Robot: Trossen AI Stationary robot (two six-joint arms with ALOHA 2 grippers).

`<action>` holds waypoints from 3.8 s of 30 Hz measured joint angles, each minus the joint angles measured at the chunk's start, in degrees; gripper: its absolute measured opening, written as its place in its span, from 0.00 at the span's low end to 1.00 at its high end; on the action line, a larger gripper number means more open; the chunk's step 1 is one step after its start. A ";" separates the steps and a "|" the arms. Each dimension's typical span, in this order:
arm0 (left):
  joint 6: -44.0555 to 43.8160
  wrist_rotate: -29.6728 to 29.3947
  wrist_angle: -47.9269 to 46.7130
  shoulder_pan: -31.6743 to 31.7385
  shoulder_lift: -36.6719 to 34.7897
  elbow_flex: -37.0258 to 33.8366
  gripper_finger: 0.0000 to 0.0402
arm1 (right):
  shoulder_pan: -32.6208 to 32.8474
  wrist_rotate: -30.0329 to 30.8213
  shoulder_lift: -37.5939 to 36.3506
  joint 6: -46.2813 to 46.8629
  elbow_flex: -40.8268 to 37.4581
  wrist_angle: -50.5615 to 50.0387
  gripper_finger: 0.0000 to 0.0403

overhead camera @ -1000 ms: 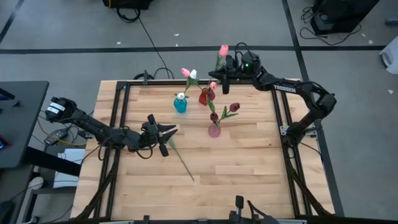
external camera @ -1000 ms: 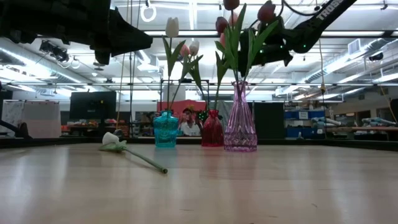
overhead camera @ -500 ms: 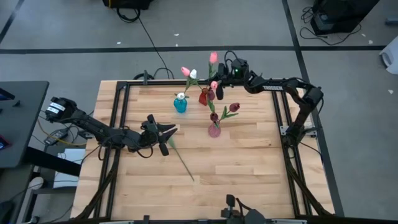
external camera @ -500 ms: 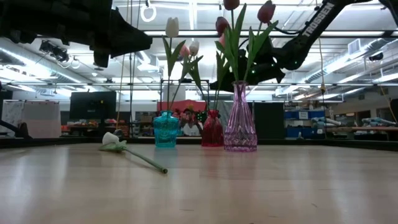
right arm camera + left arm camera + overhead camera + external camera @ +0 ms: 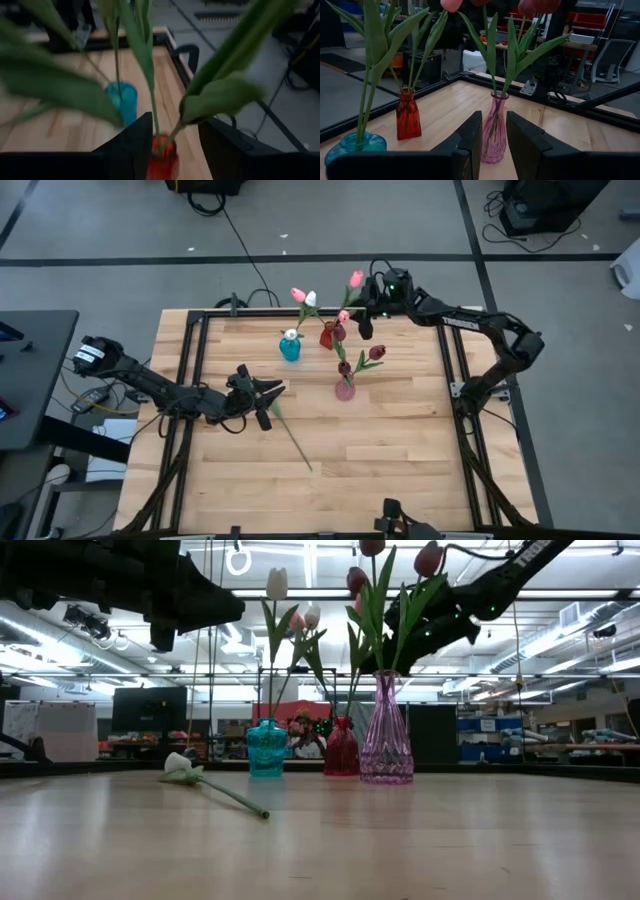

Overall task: Sort flowers into vase by color
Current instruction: Put the white flower into the blue vase

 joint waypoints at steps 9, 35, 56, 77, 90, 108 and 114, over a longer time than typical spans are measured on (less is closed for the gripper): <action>-0.03 0.02 0.04 0.00 0.00 0.00 0.23 | 0.03 8.17 -5.53 -3.30 0.00 -11.85 0.42; -50.89 17.22 -32.38 -0.13 0.17 0.07 0.23 | 8.54 24.52 -30.82 10.55 -29.25 -0.49 0.41; -59.64 20.45 -39.91 -0.15 14.58 14.04 0.12 | 14.03 24.51 -31.49 9.68 -33.53 10.26 0.41; -85.92 25.58 -56.50 0.38 24.56 20.68 0.31 | 13.97 24.51 -31.74 6.24 -33.53 10.77 0.41; -87.18 26.72 -55.84 4.80 26.61 20.06 0.32 | 14.08 21.42 -31.74 6.85 -33.51 13.55 0.40; -81.00 28.07 -57.37 4.34 27.55 19.26 0.02 | 14.08 19.97 -31.74 6.90 -33.51 13.31 0.40; -76.39 31.70 -59.45 3.69 26.46 20.58 0.01 | 14.08 19.97 -31.72 7.53 -33.51 13.13 0.40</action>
